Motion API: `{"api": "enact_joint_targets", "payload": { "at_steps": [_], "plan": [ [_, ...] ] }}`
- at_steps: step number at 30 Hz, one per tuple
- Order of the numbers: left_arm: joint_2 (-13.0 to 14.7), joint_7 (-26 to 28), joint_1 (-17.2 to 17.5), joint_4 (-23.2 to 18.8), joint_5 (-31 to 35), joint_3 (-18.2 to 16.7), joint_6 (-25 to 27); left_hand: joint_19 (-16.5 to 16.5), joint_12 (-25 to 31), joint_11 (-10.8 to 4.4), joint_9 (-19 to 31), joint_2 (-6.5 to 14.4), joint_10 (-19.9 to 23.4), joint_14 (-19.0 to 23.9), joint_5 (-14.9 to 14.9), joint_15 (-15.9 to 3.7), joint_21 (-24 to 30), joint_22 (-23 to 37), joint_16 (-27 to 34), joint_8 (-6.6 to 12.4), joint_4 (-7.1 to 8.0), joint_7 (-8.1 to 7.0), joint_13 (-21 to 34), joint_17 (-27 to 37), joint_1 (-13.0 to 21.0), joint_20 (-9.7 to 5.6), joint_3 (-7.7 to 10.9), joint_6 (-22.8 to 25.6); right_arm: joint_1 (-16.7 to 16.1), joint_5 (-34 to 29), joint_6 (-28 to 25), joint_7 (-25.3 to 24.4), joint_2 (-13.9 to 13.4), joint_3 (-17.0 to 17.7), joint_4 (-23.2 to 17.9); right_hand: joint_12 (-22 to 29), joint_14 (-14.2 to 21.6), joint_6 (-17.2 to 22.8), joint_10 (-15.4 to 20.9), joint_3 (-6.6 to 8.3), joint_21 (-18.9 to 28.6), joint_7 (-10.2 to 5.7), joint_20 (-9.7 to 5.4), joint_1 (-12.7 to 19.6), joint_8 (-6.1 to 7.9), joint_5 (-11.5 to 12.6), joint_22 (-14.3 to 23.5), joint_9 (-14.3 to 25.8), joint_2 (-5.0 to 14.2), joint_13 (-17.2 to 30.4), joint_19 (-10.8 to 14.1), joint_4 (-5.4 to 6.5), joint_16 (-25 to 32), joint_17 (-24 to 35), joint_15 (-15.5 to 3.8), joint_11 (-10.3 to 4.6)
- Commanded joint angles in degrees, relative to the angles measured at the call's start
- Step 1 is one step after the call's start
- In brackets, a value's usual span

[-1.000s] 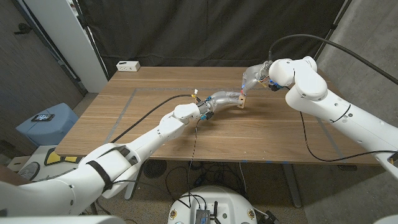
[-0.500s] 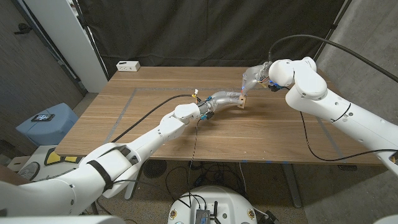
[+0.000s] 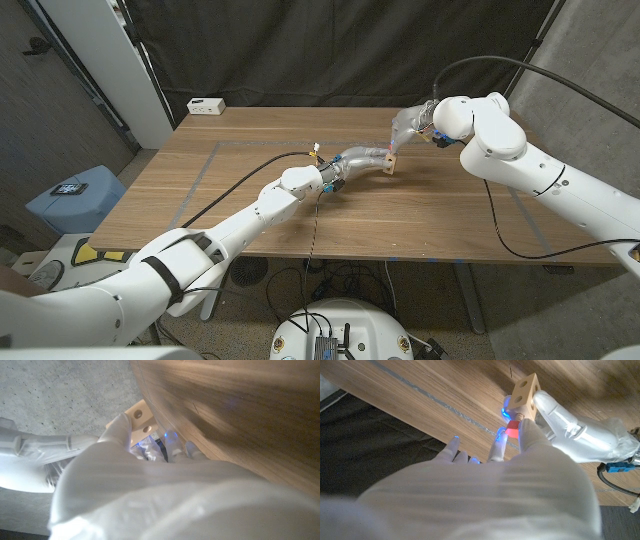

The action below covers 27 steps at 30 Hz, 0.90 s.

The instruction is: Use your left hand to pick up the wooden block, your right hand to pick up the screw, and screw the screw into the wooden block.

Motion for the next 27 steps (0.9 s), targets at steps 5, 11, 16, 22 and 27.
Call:
{"api": "enact_joint_targets", "payload": {
  "at_steps": [5,11,16,22,27],
  "plan": [
    [-0.4,-0.1,-0.2,0.8,0.0,0.1,-0.1,-0.3,0.4,-0.1,0.3,0.6,0.1,0.5,0.4,-4.87,0.2,0.2,0.0,0.26,0.19,-0.03,0.2,0.1,0.0,0.34,0.19,0.4,0.4,1.1,-0.4,-0.9,-0.5,-0.5,0.3,0.5,0.6,2.0,1.1,0.36,0.4,0.01,-0.2,-0.1,1.34,0.6,0.2,0.6,-0.38,0.3,0.6,0.53,0.4,0.3,-0.14,-0.4],
    [-0.5,-0.2,-0.3,1.0,-0.1,0.1,-0.1,-0.3,0.4,-0.11,0.3,0.5,0.1,0.5,0.4,-4.87,0.2,0.2,0.0,0.24,0.16,-0.05,0.2,0.1,0.0,0.32,0.22,0.3,0.5,1.3,-0.7,-1.0,-0.7,-0.7,0.3,0.6,0.8,2.7,1.5,0.49,0.4,-0.09,-0.33,-0.2,1.93,0.7,0.2,0.9,-0.36,0.3,0.8,0.56,0.5,0.3,-0.31,-0.54],
    [-0.5,-0.2,-0.4,1.1,-0.1,0.1,-0.1,-0.3,0.4,-0.1,0.3,0.6,0.1,0.5,0.4,-4.86,0.2,0.2,0.0,0.19,0.21,0.06,0.2,0.1,0.0,0.33,0.21,0.2,0.5,1.4,-0.8,-1.3,-0.8,-0.8,0.3,0.7,1.1,3.6,2.1,0.57,0.5,0.11,-0.33,-0.3,2.55,0.7,0.2,1.2,-0.36,0.3,1.0,0.63,0.6,0.4,-0.39,-0.68],
    [-0.6,-0.3,-0.4,1.3,-0.1,0.1,-0.1,-0.3,0.4,-0.1,0.3,0.5,0.1,0.4,0.4,-4.84,0.2,0.2,0.0,0.26,0.17,0.02,0.2,0.1,0.0,0.33,0.21,0.4,0.6,1.3,-1.2,-1.6,-0.7,-1.1,0.4,0.9,1.5,4.3,2.9,0.55,0.5,0.07,-0.42,-0.6,3.23,0.6,0.2,1.6,-0.47,0.2,1.3,0.76,0.8,0.5,-0.6,-0.85],
    [-0.7,-0.5,-0.5,1.6,-0.1,0.1,-0.3,-0.3,0.4,-0.09,0.3,0.6,0.0,0.4,0.4,-4.81,0.2,0.2,0.0,0.21,0.16,0.03,0.2,0.1,0.0,0.34,0.25,0.3,0.6,1.2,-1.3,-1.8,-0.8,-1.2,0.3,1.1,2.0,5.5,3.9,0.46,0.5,0.04,-0.56,-1.1,4.16,0.4,0.2,2.1,-0.6,0.2,1.6,0.97,1.0,0.5,-0.68,-0.78]
  ]
}}
